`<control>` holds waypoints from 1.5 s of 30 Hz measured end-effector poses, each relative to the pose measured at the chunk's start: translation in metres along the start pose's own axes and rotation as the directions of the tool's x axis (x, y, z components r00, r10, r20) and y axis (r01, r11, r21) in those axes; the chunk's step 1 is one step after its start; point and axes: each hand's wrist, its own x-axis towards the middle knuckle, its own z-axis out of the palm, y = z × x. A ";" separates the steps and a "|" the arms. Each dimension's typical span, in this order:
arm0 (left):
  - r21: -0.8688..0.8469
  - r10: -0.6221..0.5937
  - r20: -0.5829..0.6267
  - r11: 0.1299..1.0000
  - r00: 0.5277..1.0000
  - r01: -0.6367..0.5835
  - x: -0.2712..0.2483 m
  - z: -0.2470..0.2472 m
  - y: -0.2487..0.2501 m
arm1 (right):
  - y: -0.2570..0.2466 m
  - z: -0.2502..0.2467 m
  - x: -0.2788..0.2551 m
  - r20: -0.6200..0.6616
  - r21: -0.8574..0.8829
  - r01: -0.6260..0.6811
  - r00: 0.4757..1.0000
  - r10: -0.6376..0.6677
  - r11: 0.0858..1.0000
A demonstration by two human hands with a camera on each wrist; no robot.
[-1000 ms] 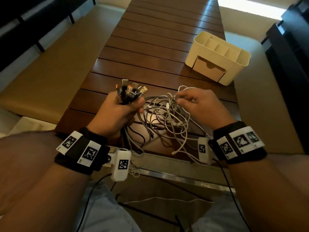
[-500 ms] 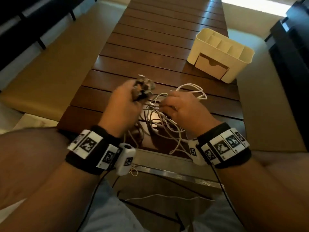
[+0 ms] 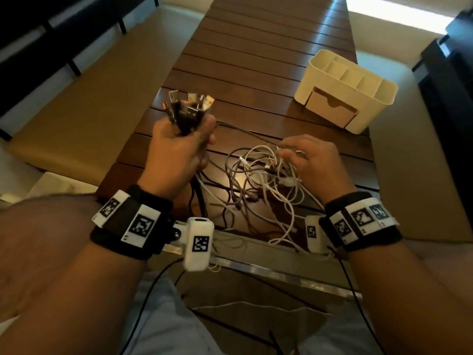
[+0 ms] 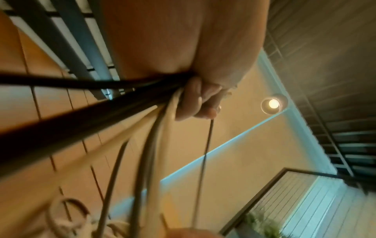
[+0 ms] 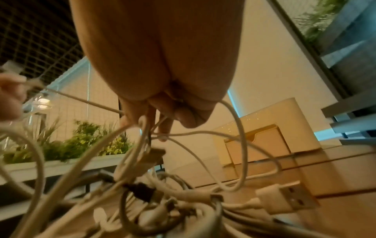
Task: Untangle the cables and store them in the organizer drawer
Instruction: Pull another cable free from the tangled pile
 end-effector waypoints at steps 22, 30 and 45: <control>0.633 -0.005 0.154 0.769 0.988 -0.095 -0.009 0.027 -0.015 | -0.032 0.016 -0.005 0.030 -0.072 0.337 0.942 -0.336 0.939; 0.325 0.116 -0.058 0.941 0.992 -0.091 0.000 -0.003 0.000 | 0.003 0.002 0.010 -0.122 -0.053 0.021 0.992 -0.027 0.998; 0.402 -0.038 -0.148 0.911 0.988 0.095 0.006 -0.009 -0.024 | -0.035 0.013 -0.023 0.583 -0.460 0.185 0.801 0.138 0.869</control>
